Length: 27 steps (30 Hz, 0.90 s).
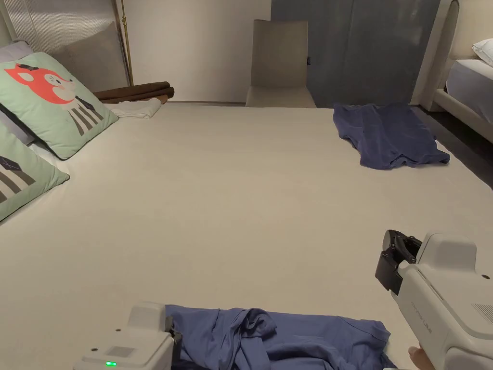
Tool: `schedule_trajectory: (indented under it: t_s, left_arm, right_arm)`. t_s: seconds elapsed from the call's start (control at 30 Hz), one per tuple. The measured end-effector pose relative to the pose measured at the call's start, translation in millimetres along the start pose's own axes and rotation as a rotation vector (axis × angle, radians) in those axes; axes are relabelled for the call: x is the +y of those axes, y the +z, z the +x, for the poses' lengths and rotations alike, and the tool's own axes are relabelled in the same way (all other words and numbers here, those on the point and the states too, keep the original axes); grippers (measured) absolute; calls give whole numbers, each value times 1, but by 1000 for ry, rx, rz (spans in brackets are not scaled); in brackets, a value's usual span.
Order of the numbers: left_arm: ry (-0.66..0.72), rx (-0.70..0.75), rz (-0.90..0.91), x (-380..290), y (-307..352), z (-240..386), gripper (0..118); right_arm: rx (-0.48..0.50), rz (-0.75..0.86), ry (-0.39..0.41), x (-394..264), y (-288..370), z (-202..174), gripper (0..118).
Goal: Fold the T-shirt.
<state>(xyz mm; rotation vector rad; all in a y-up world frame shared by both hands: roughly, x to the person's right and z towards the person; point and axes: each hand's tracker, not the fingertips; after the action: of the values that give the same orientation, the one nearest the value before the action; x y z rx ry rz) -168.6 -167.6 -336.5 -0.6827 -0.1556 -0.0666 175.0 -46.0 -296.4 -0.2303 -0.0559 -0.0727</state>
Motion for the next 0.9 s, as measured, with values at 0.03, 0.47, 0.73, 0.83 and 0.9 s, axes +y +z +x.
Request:
schedule_trajectory:
  t_s: [0.03,0.47,0.73,0.83,0.9]
  left_arm:
    - [9,-9,-13,-3,-3,7,0]
    - [-45,-152,-32,3,-17,104,0]
    - [42,-291,-17,15,-4,97,0]
    - [179,-414,15,30,9,67,0]
    - [258,-472,29,43,19,41,0]
  right_arm:
    - [-2,-1,0,0,0,2,0]
    - [-50,-12,-3,-2,5,23,0]
    - [-54,-11,-19,-2,5,25,0]
    - [-53,-10,-11,-3,5,22,0]
    - [-44,-13,-14,-3,3,20,0]
